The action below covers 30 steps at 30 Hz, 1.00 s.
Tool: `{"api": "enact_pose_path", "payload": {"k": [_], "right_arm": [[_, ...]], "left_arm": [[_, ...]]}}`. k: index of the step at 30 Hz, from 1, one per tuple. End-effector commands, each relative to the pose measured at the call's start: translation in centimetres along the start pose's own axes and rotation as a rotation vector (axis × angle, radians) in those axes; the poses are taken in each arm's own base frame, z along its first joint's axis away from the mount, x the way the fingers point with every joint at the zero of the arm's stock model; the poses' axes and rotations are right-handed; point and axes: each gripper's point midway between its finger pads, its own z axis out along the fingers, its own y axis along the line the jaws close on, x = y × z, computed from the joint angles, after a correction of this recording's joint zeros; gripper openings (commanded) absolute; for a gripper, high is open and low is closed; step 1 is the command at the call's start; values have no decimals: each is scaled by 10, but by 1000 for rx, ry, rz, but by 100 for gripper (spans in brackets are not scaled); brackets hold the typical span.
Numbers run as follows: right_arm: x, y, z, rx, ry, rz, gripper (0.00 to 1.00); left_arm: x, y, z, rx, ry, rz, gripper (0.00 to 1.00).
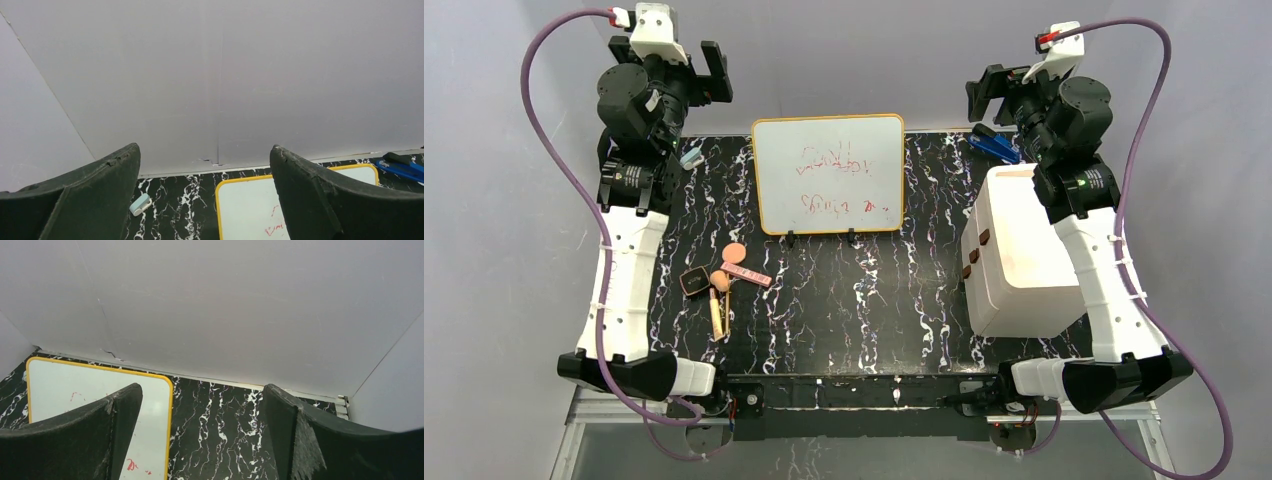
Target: Organize the makeup
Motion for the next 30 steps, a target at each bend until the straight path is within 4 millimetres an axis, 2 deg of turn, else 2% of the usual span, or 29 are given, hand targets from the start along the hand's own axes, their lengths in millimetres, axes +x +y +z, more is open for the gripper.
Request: {"api": "enact_pose_path", "payload": {"k": [1, 6, 10, 12, 14, 16, 18, 20, 24, 27, 28, 30], "right_arm": [[-15, 2, -2, -11, -33, -21, 99], [-12, 0, 3, -3, -21, -30, 99], [-10, 1, 8, -7, -11, -24, 99], [-8, 3, 9, -15, -5, -14, 99], [-5, 5, 11, -25, 4, -3, 99], [-2, 6, 12, -31, 9, 5, 99], [1, 7, 14, -32, 12, 12, 99], [0, 10, 16, -52, 14, 16, 99], [-3, 13, 17, -63, 10, 19, 99], [1, 14, 17, -66, 18, 24, 99], [3, 14, 17, -66, 23, 28, 99], [6, 14, 16, -67, 29, 36, 99]], "left_arm": [[-10, 8, -7, -50, -41, -8, 98], [-19, 18, -20, -142, -71, -102, 98], [-24, 30, -39, -222, -92, -121, 99], [-20, 24, -48, -186, -91, -106, 98], [-8, 7, -54, -79, -58, -60, 99], [17, -30, -60, 136, 20, -23, 98], [43, -58, -67, 265, 101, -133, 98], [78, -75, -71, 321, 217, -234, 98], [153, -101, -87, 330, 417, -342, 98], [209, -125, -106, 299, 548, -314, 98], [225, -139, -115, 315, 593, -302, 97], [256, -152, -126, 281, 667, -282, 94]]}}
